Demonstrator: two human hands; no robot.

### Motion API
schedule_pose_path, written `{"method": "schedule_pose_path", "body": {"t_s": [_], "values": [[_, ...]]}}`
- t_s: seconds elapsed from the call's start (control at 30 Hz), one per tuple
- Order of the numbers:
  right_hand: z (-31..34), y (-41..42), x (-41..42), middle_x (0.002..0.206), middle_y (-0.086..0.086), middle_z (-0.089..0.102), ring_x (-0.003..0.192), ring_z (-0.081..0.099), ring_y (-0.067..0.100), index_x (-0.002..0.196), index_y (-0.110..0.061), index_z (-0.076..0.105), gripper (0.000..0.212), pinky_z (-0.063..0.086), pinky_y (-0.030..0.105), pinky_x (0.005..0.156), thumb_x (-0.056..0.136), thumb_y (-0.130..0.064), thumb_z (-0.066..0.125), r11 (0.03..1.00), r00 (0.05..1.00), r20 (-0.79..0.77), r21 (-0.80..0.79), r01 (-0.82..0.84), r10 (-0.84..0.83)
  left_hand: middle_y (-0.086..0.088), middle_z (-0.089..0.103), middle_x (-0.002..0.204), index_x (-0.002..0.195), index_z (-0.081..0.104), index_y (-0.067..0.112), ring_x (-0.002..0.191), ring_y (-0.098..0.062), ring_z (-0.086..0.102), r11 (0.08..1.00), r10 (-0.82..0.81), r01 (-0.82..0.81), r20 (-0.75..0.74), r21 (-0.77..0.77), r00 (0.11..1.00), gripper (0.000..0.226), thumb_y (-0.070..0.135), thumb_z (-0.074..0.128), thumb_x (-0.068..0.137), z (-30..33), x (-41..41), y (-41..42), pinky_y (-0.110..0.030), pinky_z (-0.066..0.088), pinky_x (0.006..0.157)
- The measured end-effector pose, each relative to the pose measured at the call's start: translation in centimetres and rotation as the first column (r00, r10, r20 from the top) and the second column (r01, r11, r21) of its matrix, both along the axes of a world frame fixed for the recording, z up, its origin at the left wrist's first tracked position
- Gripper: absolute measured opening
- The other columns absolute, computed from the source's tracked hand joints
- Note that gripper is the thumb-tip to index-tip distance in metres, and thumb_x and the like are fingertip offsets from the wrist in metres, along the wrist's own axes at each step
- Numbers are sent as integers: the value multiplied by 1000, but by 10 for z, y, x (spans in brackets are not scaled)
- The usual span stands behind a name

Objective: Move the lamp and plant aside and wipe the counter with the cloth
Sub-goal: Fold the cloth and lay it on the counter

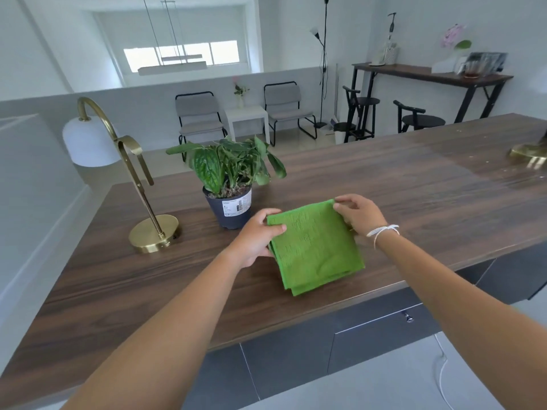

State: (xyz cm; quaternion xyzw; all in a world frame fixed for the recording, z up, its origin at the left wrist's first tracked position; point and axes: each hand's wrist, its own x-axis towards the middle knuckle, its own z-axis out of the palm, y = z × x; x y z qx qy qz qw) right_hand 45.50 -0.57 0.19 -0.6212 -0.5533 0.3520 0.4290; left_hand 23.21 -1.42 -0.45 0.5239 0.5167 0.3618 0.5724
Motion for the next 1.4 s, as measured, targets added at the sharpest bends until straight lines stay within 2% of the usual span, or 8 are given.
{"method": "schedule_pose_path", "body": {"t_s": [0.07,0.17,0.27,0.43,0.67,1.0,1.23,1.4], "values": [[-12,-4,-7,107,8,63,96,61,27,121,-15,56,37,46,36,84,87,-27,60,997,966,248,-32,75,-65,-5,55,118,126,46,25,100,-19,56,995,62,-39,-269,91,961,43,22,60,86,-17,-12,-2,-34,52,71],[-31,-16,-32,136,7,52,123,49,25,132,-19,47,47,39,36,101,89,-35,54,999,908,419,35,0,-15,-8,59,119,124,50,24,104,-21,56,946,225,-72,-482,315,847,39,27,57,86,-34,-43,-6,-30,42,87],[-56,-27,-64,150,6,34,137,33,23,139,-24,38,58,26,40,113,88,-51,47,992,807,577,-42,-119,121,-7,59,120,123,53,22,111,-24,55,921,271,-34,-575,388,772,36,28,53,87,-47,-79,-14,-37,42,96],[-82,-30,-90,159,2,10,145,6,30,145,-33,19,70,2,47,118,85,-69,25,981,589,787,-190,-52,183,-9,60,120,119,57,18,113,-32,51,874,368,40,-713,484,597,32,28,52,88,-62,-141,-33,-43,43,94],[-92,-26,-97,159,3,6,145,5,35,145,-37,10,69,4,51,117,84,-69,19,983,498,853,-184,5,157,-10,55,132,120,60,15,122,-31,47,867,446,22,-797,497,407,34,30,52,89,-78,-218,-66,-41,35,102],[-83,-21,-108,159,3,7,144,5,35,145,-35,13,70,5,53,116,85,-67,27,970,502,842,-243,22,199,-10,46,143,129,53,20,132,-27,38,880,417,44,-815,473,402,42,36,45,91,-81,-238,-77,-38,25,110],[-76,-44,-191,156,1,23,145,14,27,142,-31,29,65,5,46,117,85,-58,45,967,635,744,-56,-250,207,-12,40,146,131,50,20,135,-31,32,889,400,39,-815,456,420,45,37,46,90,-81,-239,-81,-41,22,112],[-93,-56,-213,156,0,21,145,13,24,142,-31,29,63,4,42,118,86,-59,40,940,588,760,-85,-331,276,-8,42,145,130,51,22,134,-29,34,887,400,44,-814,459,422,46,41,48,88,-79,-238,-91,-41,24,112]]}}
